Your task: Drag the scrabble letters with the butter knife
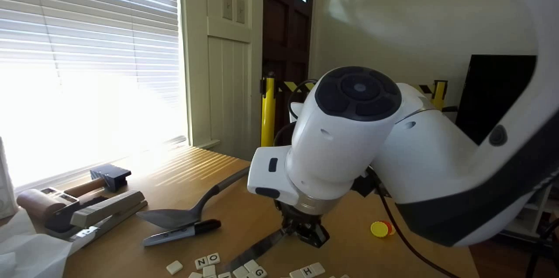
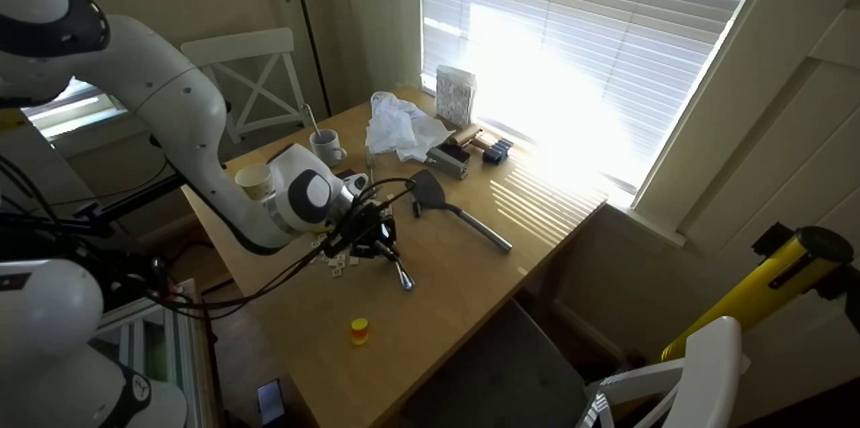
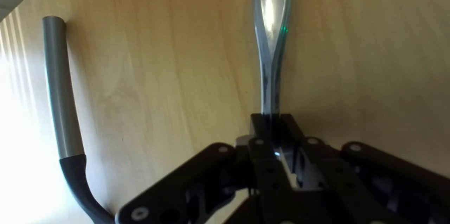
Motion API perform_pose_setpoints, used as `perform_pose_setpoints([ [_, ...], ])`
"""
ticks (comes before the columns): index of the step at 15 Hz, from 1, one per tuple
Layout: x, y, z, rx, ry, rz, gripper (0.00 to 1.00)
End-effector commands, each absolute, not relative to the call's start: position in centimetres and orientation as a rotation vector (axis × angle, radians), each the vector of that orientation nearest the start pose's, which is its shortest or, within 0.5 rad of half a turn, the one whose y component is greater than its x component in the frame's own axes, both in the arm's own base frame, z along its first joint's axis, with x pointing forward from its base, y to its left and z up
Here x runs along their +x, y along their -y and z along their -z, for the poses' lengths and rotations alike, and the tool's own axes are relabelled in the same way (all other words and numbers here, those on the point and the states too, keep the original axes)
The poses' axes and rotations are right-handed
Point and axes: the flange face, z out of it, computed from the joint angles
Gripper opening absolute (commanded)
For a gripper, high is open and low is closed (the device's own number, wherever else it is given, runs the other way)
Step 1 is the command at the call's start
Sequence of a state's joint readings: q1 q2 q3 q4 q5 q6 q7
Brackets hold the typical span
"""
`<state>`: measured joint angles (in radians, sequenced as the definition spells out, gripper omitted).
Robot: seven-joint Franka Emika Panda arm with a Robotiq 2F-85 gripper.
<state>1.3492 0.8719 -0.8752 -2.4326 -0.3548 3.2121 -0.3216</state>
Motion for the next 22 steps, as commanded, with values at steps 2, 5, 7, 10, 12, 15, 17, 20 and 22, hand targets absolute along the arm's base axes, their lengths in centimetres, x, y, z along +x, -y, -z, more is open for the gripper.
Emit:
perform_pose_setpoints([
  [2,42.9,-18.6,-9.7,1.918,-1.776,-0.151,0.04],
  [5,43.1,-18.3,-9.6,1.886,-1.782,-0.21,0.04],
  [7,42.7,-17.9,-9.4,1.888,-1.8,-0.235,0.04],
  [10,42.0,-17.3,-9.4,1.885,-1.836,-0.248,0.04],
  [12,41.8,-16.9,-9.5,1.867,-1.862,-0.238,0.04],
  [15,41.7,-16.5,-9.5,1.874,-1.888,-0.182,0.04],
  [17,41.6,-16.5,-9.6,1.891,-1.901,-0.139,0.04],
  [20,41.6,-16.5,-9.6,1.924,-1.9,-0.043,0.04],
  [22,41.7,-16.6,-9.8,1.949,-1.904,0.009,0.04],
])
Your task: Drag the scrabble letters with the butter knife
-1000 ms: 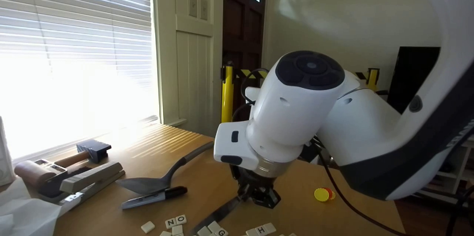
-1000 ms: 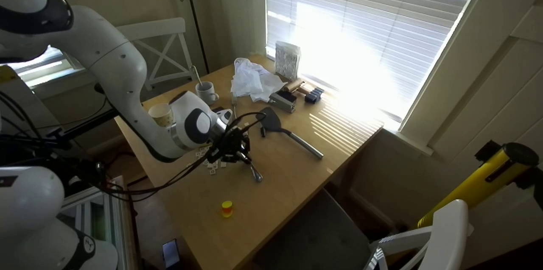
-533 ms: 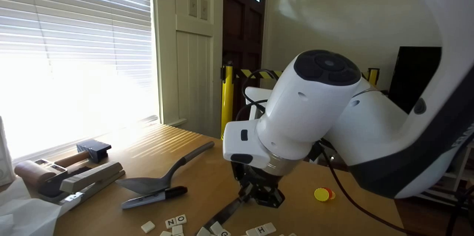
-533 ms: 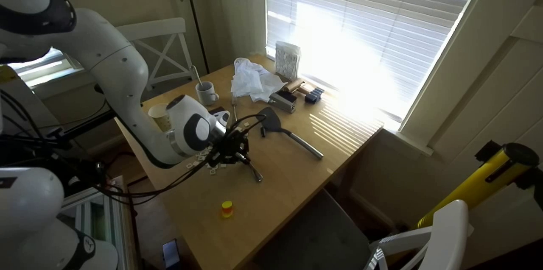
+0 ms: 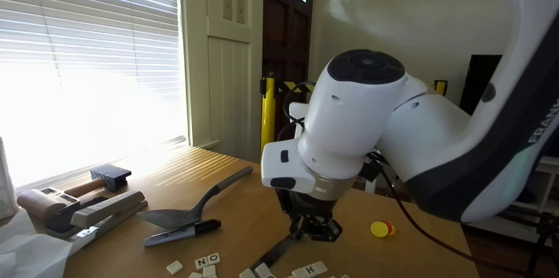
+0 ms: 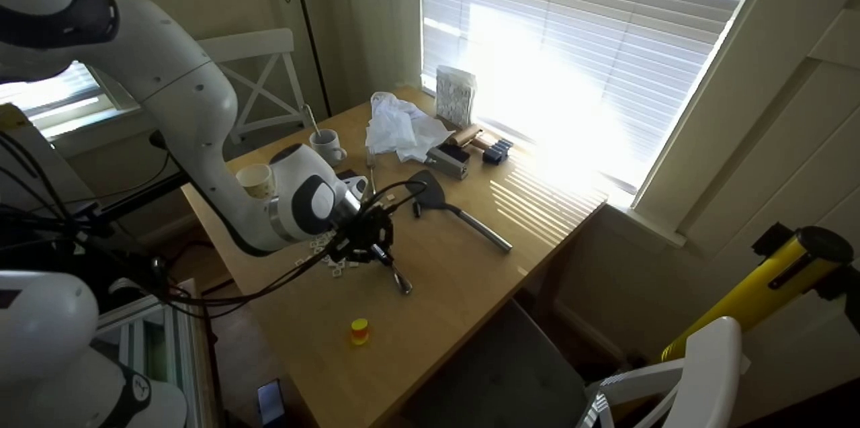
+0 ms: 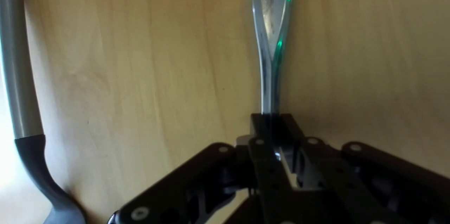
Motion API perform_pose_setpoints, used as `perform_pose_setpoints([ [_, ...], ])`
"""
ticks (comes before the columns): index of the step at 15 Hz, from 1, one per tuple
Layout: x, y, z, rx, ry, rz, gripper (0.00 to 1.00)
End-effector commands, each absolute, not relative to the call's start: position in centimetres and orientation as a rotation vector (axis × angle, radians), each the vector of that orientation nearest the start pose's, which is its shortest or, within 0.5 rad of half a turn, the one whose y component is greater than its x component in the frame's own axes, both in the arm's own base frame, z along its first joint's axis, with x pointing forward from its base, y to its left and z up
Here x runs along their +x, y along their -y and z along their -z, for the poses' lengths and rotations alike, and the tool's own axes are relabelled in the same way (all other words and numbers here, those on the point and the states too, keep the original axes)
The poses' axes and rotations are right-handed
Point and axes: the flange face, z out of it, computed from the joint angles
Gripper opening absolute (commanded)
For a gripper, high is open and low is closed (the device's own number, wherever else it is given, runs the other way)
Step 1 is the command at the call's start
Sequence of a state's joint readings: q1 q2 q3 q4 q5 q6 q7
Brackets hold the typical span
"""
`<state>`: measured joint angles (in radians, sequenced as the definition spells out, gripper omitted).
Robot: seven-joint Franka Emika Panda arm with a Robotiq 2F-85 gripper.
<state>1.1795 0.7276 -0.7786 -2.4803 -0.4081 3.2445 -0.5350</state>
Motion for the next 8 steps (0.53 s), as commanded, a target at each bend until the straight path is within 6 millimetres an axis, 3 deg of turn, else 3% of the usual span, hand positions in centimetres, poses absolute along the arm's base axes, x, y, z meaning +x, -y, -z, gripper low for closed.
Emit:
perform_pose_setpoints([
  [1,41.66,-16.74,-9.92,-2.544,2.473,-0.047,0.04],
  [8,42.02,-17.04,-10.43,-2.547,2.337,-0.209,0.04],
])
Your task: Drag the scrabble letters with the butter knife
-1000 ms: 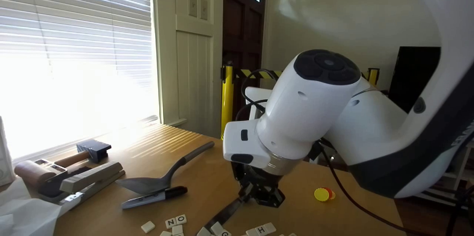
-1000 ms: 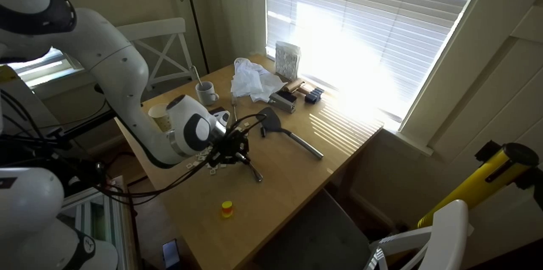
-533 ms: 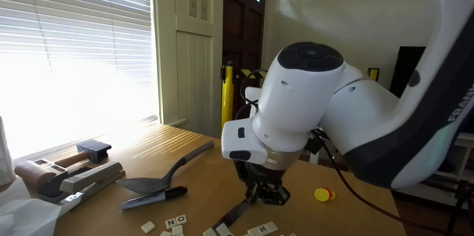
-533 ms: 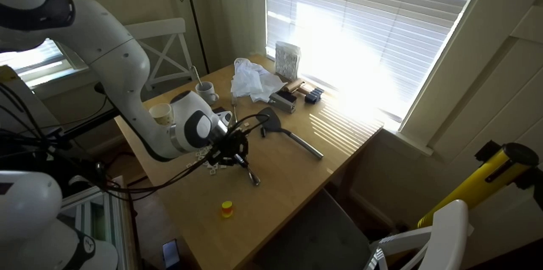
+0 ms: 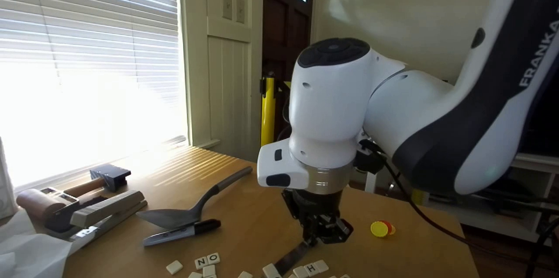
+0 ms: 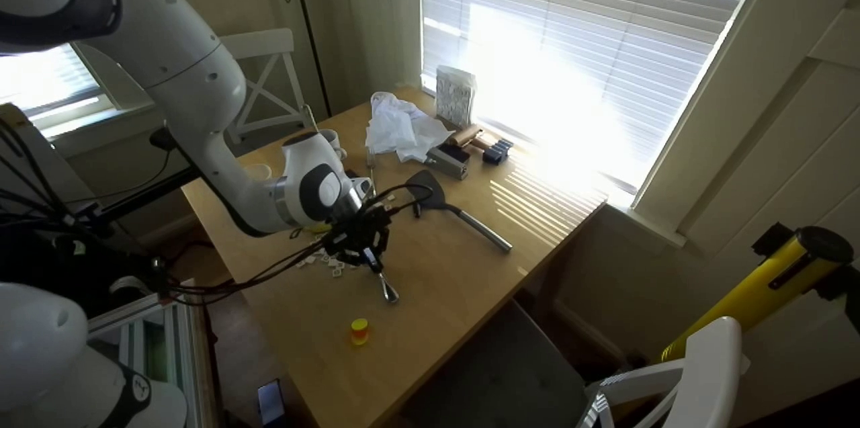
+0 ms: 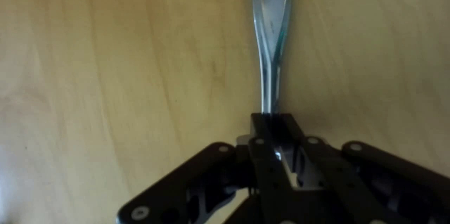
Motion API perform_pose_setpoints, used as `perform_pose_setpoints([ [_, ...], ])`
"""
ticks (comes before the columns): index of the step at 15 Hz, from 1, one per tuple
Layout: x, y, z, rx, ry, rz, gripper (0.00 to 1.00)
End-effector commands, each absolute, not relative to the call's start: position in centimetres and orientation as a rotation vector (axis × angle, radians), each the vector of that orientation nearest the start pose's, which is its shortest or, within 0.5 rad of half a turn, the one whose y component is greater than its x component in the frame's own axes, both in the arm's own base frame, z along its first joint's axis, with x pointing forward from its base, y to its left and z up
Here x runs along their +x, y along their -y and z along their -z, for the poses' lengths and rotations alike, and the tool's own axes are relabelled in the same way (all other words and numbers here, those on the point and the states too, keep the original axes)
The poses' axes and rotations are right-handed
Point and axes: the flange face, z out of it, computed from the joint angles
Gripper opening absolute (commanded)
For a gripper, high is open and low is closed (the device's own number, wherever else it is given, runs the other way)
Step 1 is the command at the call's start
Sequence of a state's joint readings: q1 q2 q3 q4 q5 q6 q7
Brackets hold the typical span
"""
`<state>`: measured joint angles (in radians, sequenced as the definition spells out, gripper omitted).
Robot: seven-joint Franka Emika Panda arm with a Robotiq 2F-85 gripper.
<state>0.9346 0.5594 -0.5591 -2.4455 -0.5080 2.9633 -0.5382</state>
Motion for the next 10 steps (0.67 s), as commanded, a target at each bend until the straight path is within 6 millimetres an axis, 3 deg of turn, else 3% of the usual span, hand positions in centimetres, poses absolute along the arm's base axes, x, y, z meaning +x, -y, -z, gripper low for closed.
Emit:
perform_pose_setpoints([
  [1,42.18,-17.06,-10.48,-2.55,2.311,-0.222,0.04],
  [10,42.68,-16.96,-10.71,-2.527,2.121,-0.338,0.04],
])
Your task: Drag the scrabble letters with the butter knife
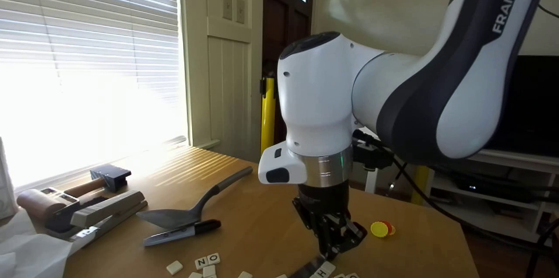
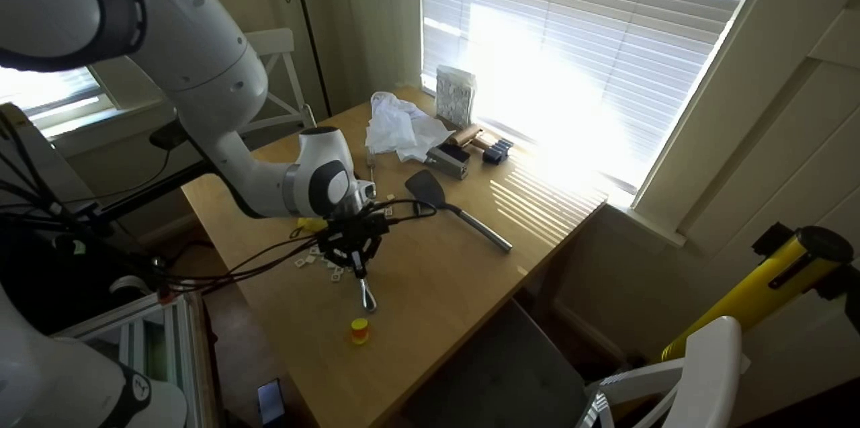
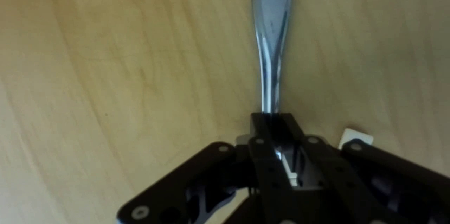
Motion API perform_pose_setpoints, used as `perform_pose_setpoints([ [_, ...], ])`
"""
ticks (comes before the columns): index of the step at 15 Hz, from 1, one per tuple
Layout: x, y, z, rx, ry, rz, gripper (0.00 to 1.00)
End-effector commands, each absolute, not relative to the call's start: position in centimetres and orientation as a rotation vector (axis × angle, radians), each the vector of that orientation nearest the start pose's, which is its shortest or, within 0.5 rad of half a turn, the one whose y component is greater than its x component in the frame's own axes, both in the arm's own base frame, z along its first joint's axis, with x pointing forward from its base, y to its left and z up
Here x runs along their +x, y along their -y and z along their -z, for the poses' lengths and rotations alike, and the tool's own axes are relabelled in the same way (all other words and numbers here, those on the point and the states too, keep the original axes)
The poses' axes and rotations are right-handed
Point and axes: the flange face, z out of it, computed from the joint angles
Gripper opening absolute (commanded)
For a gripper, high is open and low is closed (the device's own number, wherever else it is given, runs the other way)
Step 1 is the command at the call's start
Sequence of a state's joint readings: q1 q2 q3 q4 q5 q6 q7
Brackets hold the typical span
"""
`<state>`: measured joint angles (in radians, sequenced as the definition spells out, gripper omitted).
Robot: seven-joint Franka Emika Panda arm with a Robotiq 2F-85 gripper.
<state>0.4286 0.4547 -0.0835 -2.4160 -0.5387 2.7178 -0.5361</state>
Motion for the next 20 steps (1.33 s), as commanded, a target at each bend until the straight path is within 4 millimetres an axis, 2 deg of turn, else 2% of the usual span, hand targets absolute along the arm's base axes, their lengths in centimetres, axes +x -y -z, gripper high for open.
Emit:
perform_pose_setpoints([
  [1,42.8,-16.9,-10.7,-2.527,2.114,-0.344,0.04],
  [6,43.3,-17.0,-11.2,-2.527,2.062,-0.349,0.04],
  [15,44.9,-16.6,-13.5,-2.573,2.017,-0.276,0.04],
  [20,44.1,-17.9,-16.3,-2.562,2.074,-0.214,0.04],
])
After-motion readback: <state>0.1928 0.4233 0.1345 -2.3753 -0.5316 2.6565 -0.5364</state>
